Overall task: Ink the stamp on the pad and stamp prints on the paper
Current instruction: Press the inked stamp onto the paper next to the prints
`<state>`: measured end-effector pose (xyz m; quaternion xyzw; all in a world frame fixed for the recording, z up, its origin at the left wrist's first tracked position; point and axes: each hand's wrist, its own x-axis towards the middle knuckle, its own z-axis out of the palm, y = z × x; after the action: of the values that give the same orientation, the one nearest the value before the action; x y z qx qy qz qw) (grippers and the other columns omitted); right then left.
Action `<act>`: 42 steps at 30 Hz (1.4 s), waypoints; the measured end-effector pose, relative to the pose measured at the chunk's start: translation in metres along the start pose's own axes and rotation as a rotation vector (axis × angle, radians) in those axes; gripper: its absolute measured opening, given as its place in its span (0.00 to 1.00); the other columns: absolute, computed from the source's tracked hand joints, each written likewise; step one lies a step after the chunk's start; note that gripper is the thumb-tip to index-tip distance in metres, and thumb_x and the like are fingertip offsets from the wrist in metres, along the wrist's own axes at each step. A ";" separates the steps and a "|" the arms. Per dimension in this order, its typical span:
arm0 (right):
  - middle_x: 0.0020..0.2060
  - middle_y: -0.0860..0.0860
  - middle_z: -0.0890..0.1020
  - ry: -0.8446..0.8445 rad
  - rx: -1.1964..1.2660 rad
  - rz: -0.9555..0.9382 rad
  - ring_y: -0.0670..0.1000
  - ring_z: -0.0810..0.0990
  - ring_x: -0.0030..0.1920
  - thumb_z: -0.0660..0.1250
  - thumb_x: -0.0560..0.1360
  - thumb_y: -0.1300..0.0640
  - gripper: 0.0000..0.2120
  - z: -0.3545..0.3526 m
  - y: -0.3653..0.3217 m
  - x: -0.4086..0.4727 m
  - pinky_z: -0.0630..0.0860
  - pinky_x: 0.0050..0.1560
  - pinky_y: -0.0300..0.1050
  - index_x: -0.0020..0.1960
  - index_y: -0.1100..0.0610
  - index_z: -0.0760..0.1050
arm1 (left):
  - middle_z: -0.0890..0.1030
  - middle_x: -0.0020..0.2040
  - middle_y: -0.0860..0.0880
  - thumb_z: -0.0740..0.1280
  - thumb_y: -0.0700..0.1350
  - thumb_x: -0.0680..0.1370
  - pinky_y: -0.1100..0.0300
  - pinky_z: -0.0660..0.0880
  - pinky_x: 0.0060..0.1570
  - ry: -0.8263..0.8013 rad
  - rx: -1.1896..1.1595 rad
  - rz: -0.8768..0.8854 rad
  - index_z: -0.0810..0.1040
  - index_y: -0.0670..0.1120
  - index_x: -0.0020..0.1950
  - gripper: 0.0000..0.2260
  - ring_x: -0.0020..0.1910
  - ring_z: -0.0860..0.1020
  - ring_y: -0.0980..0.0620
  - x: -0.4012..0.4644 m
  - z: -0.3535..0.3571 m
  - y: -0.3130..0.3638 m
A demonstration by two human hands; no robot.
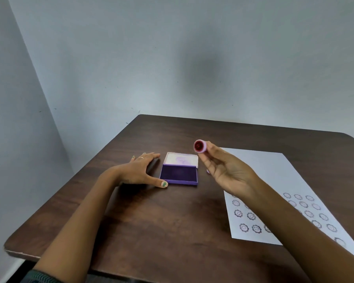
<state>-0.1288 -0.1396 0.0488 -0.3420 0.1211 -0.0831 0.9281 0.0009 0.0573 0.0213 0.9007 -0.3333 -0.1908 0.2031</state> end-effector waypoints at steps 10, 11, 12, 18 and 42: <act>0.41 0.61 0.86 -0.131 0.166 0.087 0.55 0.85 0.43 0.80 0.45 0.71 0.23 -0.013 -0.003 -0.006 0.83 0.38 0.47 0.39 0.67 0.82 | 0.48 0.79 0.52 0.70 0.59 0.70 0.51 0.40 0.73 -0.006 -0.010 -0.018 0.50 0.53 0.77 0.42 0.77 0.41 0.49 -0.004 0.000 0.005; 0.41 0.61 0.86 -0.135 0.166 0.088 0.55 0.85 0.43 0.80 0.45 0.71 0.23 -0.012 -0.003 -0.006 0.83 0.39 0.47 0.40 0.67 0.82 | 0.48 0.79 0.52 0.70 0.59 0.70 0.51 0.40 0.73 -0.004 -0.011 -0.020 0.50 0.53 0.77 0.42 0.77 0.41 0.48 -0.004 0.000 0.006; 0.41 0.61 0.85 -0.139 0.169 0.089 0.55 0.85 0.44 0.80 0.44 0.71 0.24 -0.012 -0.002 -0.006 0.83 0.39 0.47 0.40 0.67 0.82 | 0.48 0.78 0.52 0.70 0.59 0.71 0.51 0.40 0.73 -0.005 -0.011 -0.020 0.50 0.53 0.77 0.42 0.77 0.42 0.48 -0.004 0.000 0.006; 0.41 0.61 0.85 -0.147 0.173 0.076 0.56 0.85 0.44 0.80 0.43 0.71 0.25 -0.013 -0.002 -0.004 0.83 0.38 0.46 0.40 0.67 0.82 | 0.48 0.79 0.52 0.70 0.60 0.70 0.51 0.39 0.73 0.001 -0.021 -0.008 0.51 0.53 0.77 0.42 0.77 0.42 0.50 -0.003 0.002 0.003; 0.36 0.51 0.87 0.153 -0.737 -0.579 0.51 0.85 0.40 0.74 0.61 0.61 0.16 -0.143 -0.124 -0.045 0.81 0.43 0.37 0.48 0.63 0.80 | 0.52 0.78 0.53 0.56 0.73 0.68 0.51 0.24 0.67 0.093 0.199 0.405 0.50 0.53 0.77 0.43 0.76 0.48 0.56 0.028 0.078 0.157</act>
<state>-0.2215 -0.3103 0.0325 -0.6611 0.1100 -0.3148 0.6721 -0.0990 -0.0893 0.0268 0.8389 -0.5145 -0.0707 0.1628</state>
